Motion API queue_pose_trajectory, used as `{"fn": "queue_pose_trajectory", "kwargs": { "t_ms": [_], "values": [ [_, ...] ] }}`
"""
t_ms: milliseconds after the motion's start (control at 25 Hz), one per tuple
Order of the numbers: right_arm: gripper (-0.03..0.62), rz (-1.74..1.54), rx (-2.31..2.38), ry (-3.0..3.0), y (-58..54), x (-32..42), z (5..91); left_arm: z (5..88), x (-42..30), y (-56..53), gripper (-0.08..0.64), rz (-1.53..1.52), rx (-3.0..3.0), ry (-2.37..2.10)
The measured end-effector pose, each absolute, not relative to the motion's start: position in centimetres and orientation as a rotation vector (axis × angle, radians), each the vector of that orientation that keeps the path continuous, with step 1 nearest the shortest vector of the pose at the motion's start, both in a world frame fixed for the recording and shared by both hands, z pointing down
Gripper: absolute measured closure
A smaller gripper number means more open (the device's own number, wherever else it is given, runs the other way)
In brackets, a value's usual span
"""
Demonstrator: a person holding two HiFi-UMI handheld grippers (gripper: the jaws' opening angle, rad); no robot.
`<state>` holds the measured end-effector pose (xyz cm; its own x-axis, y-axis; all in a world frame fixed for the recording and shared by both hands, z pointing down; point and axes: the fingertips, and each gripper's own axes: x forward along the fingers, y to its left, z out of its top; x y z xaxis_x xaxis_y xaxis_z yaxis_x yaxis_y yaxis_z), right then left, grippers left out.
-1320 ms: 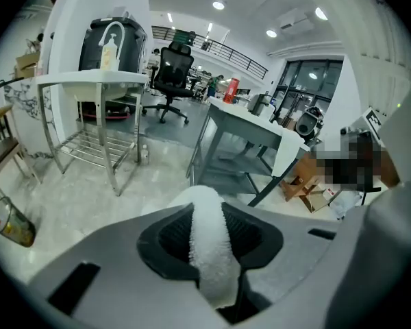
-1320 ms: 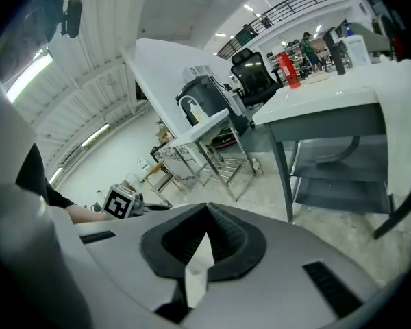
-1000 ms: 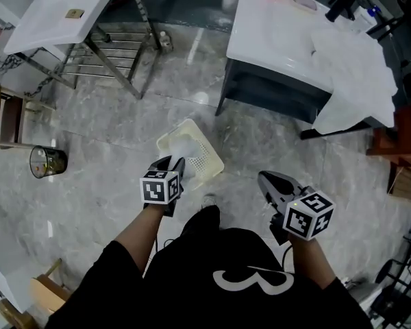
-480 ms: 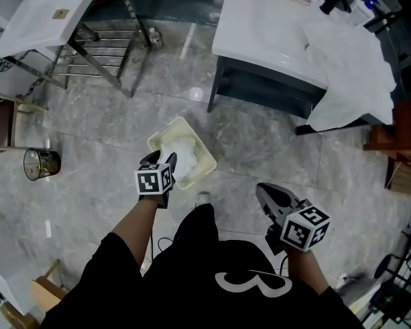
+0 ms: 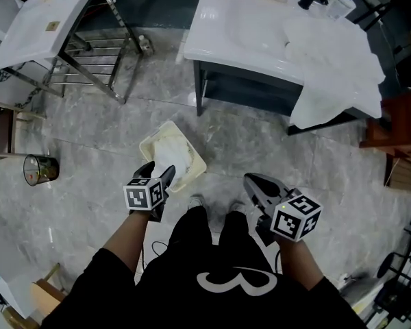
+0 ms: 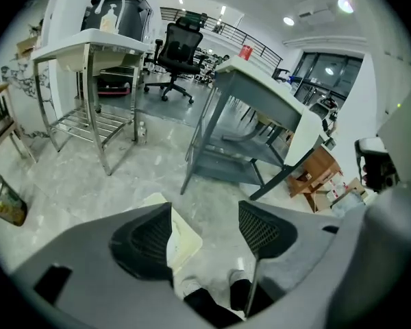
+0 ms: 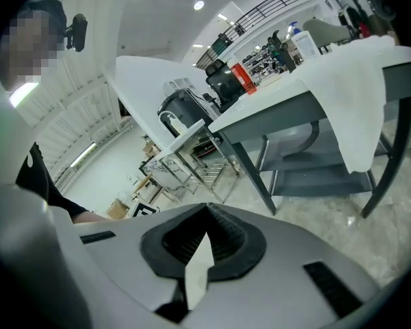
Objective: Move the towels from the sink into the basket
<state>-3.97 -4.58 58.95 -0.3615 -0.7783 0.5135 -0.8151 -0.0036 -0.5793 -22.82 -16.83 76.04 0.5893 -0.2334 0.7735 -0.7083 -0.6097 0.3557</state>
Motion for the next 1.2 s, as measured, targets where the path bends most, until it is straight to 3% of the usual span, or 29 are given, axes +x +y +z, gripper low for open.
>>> {"fn": "queue_pose_trajectory", "kwargs": {
  "t_ms": [720,1200],
  "values": [
    [0.588,0.975,1.889,-2.331,5.9,13.1,44.4,47.5,2.9,-2.0,0.273,0.571,2.538,-0.343],
    [0.588,0.782,2.129,-2.264,12.6,23.3,39.4,40.4,15.0,0.8,0.272,0.509,2.742,-0.189]
  ]
}}
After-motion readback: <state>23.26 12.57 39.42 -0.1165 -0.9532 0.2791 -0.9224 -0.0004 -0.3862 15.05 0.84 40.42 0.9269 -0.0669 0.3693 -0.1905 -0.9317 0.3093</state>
